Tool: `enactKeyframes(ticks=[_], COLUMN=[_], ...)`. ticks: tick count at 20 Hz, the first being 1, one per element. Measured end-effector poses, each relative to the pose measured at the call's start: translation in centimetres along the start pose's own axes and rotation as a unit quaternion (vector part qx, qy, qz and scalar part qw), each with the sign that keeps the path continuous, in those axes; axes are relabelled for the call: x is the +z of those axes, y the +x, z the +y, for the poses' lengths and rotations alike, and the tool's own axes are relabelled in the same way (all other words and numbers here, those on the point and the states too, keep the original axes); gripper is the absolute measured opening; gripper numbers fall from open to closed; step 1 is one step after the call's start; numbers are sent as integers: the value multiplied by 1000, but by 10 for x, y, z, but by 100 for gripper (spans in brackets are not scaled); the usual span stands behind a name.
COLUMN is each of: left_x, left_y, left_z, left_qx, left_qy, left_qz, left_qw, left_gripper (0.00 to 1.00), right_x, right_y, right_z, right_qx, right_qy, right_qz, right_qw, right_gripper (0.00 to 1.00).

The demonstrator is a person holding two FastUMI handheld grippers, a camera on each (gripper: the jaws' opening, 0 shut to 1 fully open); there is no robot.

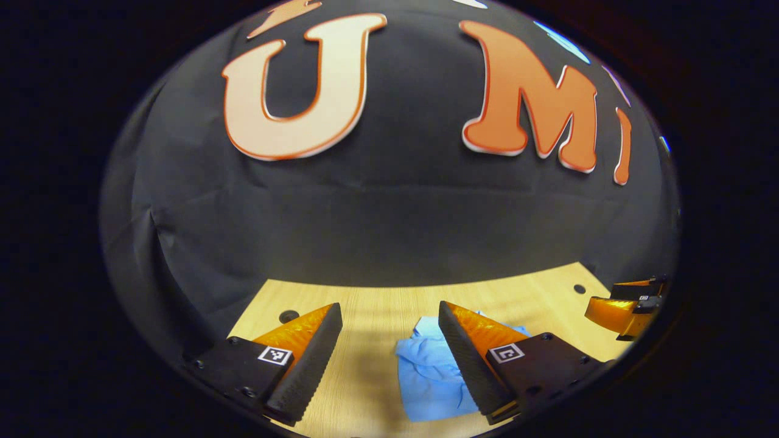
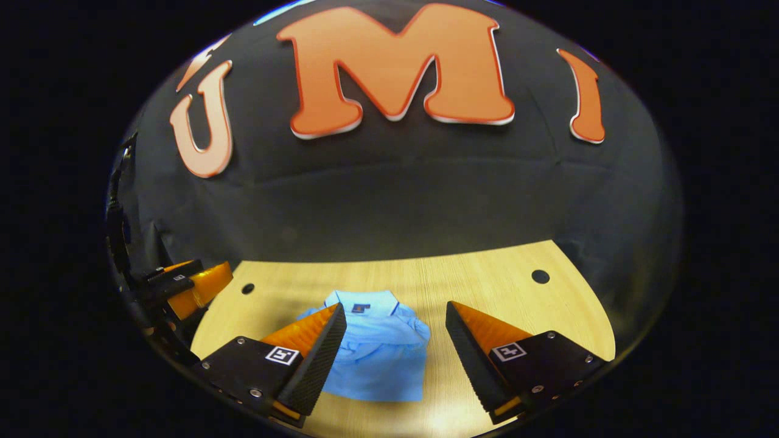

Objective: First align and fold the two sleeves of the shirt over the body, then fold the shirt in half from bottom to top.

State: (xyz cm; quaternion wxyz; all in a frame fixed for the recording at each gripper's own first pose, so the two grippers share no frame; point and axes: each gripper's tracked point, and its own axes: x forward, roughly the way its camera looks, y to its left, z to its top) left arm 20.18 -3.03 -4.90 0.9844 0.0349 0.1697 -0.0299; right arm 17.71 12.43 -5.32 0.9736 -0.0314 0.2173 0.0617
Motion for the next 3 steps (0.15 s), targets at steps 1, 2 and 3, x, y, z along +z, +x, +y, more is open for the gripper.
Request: enactKeyframes(ticks=[1,2,3], left_x=[8,16,23], left_y=[-12,-24,-34], left_z=[0,1,1], left_qx=[-2,-4,-7], left_qy=[-5,-11,-17], left_qz=[-16,-28,-35], left_qw=[1000,1000,999], left_gripper=[100,100,100], right_x=[11,17,22], right_y=[-15,-27,-39], right_z=[2,3,5], right_qx=[1,0,-2], right_qy=[2,2,-2], right_qz=[-19,-35,-49], right_qw=[1000,999,999], right_gripper=[99,99,99])
